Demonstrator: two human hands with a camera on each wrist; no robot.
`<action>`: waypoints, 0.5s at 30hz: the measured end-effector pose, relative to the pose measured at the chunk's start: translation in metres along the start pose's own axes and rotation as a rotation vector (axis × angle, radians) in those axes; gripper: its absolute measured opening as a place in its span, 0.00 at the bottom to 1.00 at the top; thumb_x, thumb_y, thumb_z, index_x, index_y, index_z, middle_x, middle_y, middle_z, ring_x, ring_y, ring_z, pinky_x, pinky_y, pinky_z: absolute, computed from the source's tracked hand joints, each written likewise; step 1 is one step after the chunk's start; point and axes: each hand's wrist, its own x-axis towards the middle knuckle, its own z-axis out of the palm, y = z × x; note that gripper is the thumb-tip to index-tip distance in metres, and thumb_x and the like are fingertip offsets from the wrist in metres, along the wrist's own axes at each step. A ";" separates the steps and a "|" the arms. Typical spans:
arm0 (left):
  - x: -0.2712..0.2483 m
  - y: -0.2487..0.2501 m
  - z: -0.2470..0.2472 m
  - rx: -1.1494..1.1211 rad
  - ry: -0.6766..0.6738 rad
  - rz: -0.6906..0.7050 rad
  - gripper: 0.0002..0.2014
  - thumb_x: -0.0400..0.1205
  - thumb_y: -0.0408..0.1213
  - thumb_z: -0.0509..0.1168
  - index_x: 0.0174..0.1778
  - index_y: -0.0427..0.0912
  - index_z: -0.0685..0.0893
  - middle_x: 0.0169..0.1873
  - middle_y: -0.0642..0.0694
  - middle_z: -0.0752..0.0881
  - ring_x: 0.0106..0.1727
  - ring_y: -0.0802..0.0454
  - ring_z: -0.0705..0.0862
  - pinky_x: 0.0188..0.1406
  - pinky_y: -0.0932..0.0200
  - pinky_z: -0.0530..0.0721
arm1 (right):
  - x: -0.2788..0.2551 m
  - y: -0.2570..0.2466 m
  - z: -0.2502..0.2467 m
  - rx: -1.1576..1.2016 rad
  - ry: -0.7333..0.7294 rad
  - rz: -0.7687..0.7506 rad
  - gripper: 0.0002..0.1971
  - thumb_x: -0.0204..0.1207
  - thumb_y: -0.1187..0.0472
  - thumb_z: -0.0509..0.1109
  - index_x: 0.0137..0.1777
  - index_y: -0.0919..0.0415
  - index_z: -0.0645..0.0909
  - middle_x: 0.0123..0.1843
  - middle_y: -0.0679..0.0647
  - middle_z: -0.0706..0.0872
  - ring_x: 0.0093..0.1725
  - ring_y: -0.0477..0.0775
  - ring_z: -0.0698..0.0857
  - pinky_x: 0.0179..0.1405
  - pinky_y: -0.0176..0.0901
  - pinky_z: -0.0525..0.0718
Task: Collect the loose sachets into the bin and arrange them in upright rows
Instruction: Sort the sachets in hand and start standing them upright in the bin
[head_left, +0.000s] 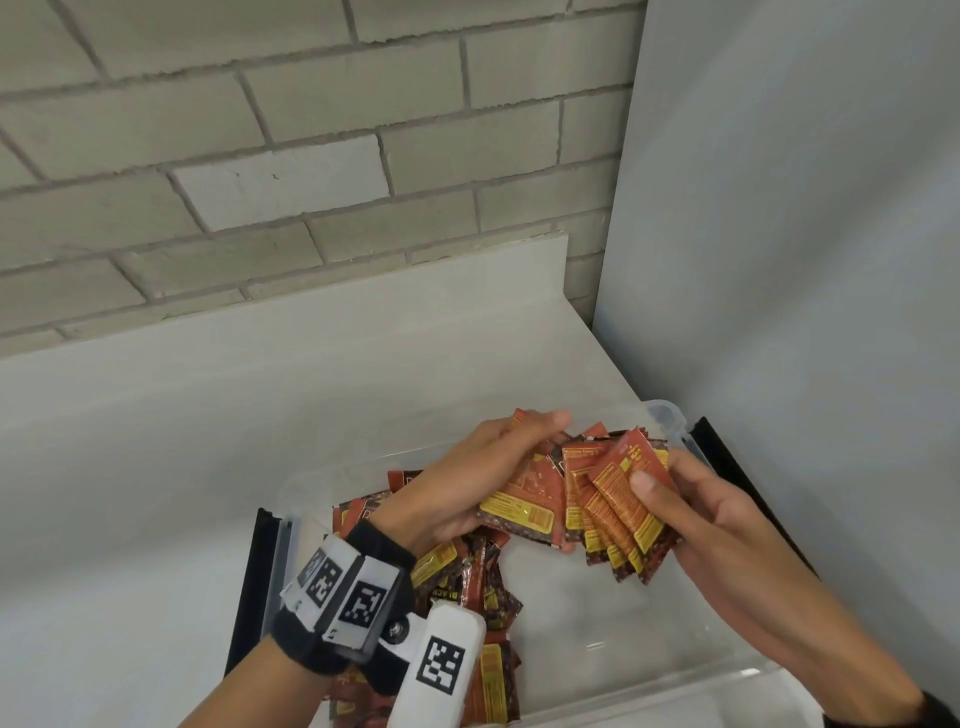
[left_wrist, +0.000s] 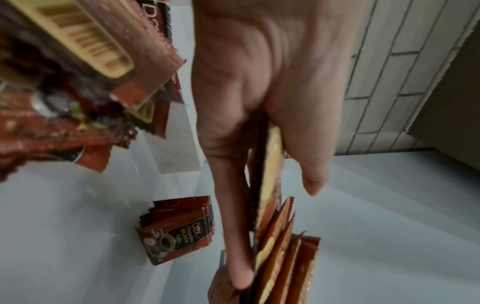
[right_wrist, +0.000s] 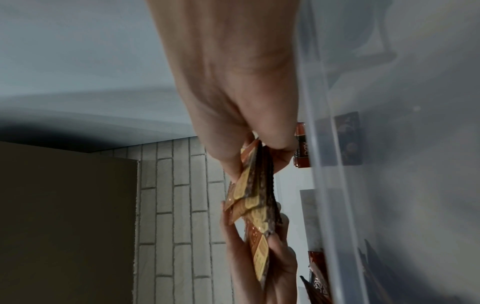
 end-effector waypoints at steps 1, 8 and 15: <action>0.001 0.000 0.000 -0.038 -0.012 -0.016 0.13 0.79 0.49 0.66 0.46 0.41 0.81 0.34 0.47 0.89 0.35 0.51 0.88 0.38 0.59 0.86 | 0.000 0.000 0.000 0.013 0.000 0.006 0.33 0.49 0.34 0.82 0.55 0.48 0.87 0.55 0.53 0.90 0.57 0.50 0.88 0.49 0.32 0.85; 0.000 -0.001 -0.003 -0.218 -0.073 -0.099 0.13 0.75 0.35 0.66 0.54 0.36 0.77 0.47 0.40 0.89 0.45 0.48 0.89 0.51 0.51 0.88 | 0.001 0.003 -0.002 0.080 0.056 0.003 0.37 0.53 0.39 0.83 0.63 0.54 0.83 0.58 0.57 0.89 0.58 0.54 0.88 0.55 0.44 0.87; 0.001 -0.007 -0.003 -0.116 -0.160 -0.003 0.13 0.78 0.44 0.63 0.52 0.40 0.71 0.49 0.42 0.88 0.53 0.47 0.86 0.58 0.50 0.85 | 0.001 0.002 -0.003 0.078 0.045 0.047 0.23 0.71 0.46 0.76 0.62 0.57 0.83 0.57 0.57 0.90 0.58 0.53 0.88 0.56 0.41 0.86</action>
